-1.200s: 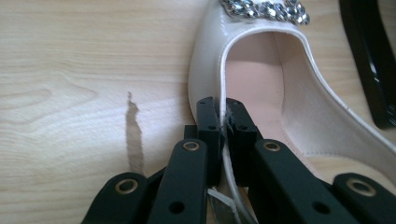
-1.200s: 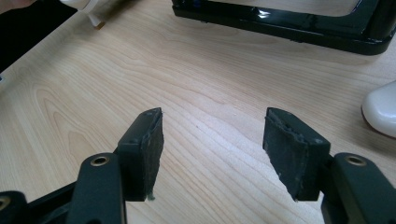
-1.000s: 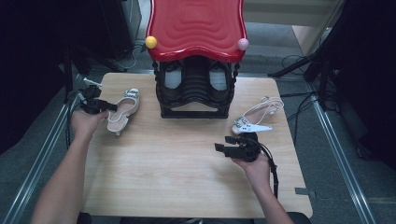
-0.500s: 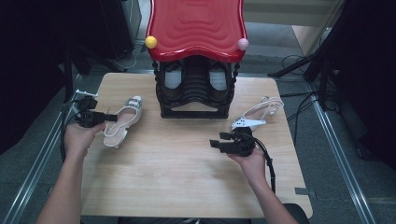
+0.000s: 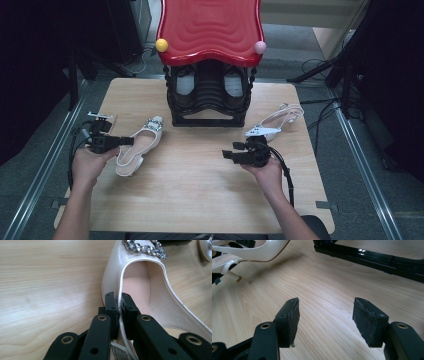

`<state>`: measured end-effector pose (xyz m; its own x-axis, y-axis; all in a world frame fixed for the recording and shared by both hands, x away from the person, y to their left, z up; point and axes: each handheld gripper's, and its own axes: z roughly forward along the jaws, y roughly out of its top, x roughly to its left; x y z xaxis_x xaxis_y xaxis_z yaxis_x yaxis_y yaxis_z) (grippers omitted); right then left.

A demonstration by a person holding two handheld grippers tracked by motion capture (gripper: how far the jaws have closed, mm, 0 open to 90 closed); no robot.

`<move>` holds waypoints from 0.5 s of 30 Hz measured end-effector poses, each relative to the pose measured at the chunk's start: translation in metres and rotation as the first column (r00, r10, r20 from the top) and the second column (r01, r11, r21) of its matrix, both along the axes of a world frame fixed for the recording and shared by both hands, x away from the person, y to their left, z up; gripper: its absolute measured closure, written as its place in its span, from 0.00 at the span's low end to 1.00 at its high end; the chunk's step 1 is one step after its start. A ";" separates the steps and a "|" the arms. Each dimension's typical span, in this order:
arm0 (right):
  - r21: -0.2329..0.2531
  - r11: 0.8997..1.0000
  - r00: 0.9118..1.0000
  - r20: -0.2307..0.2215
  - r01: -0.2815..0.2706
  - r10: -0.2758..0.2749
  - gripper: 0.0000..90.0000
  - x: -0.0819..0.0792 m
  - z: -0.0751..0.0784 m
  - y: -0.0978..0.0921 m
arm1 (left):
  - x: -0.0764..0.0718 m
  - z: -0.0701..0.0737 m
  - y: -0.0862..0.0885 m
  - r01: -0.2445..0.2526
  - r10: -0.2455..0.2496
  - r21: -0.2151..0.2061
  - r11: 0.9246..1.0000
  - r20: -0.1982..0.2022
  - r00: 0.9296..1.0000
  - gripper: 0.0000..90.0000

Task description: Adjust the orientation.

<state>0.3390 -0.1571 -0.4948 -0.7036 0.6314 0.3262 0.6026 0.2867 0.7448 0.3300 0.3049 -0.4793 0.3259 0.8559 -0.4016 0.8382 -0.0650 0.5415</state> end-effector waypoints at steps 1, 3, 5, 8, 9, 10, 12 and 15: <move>0.000 1.000 1.000 0.001 -0.001 0.001 0.44 0.000 0.000 0.000 | -0.001 0.000 -0.004 0.016 -0.016 0.002 1.000 0.001 1.000 0.96; -0.004 1.000 1.000 0.002 -0.004 0.004 0.44 -0.001 0.000 0.001 | -0.003 0.000 -0.012 0.046 -0.046 0.001 0.999 0.003 0.999 0.96; -0.010 1.000 1.000 0.004 -0.006 0.006 0.44 -0.001 -0.001 0.002 | -0.004 -0.001 -0.020 0.069 -0.069 -0.013 0.998 0.010 0.998 0.96; -0.022 1.000 1.000 0.007 -0.009 0.009 0.44 -0.003 -0.002 0.004 | -0.004 -0.002 -0.031 0.098 -0.098 -0.025 0.995 0.012 0.995 0.96; -0.024 1.000 1.000 0.004 -0.009 0.009 0.44 -0.004 -0.003 0.004 | -0.004 -0.003 -0.035 0.108 -0.108 -0.030 0.994 0.011 0.994 0.96; -0.023 1.000 1.000 0.006 -0.009 0.010 0.44 -0.004 -0.003 0.004 | -0.003 -0.003 -0.039 0.120 -0.120 -0.032 0.992 0.011 0.993 0.96; -0.029 1.000 1.000 0.004 -0.008 0.008 0.44 -0.006 -0.003 0.004 | -0.002 -0.005 -0.047 0.140 -0.140 -0.046 0.989 0.005 0.990 0.96; -0.034 0.999 1.000 0.005 -0.007 0.007 0.44 -0.008 -0.004 0.003 | 0.000 -0.007 -0.061 0.186 -0.187 -0.058 0.981 -0.002 0.982 0.96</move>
<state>0.3310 -0.1538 -0.4987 -0.7097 0.6372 0.3006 0.5964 0.3162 0.7378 0.3297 0.2441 -0.4859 0.4744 0.7558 -0.4513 0.8184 -0.1898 0.5423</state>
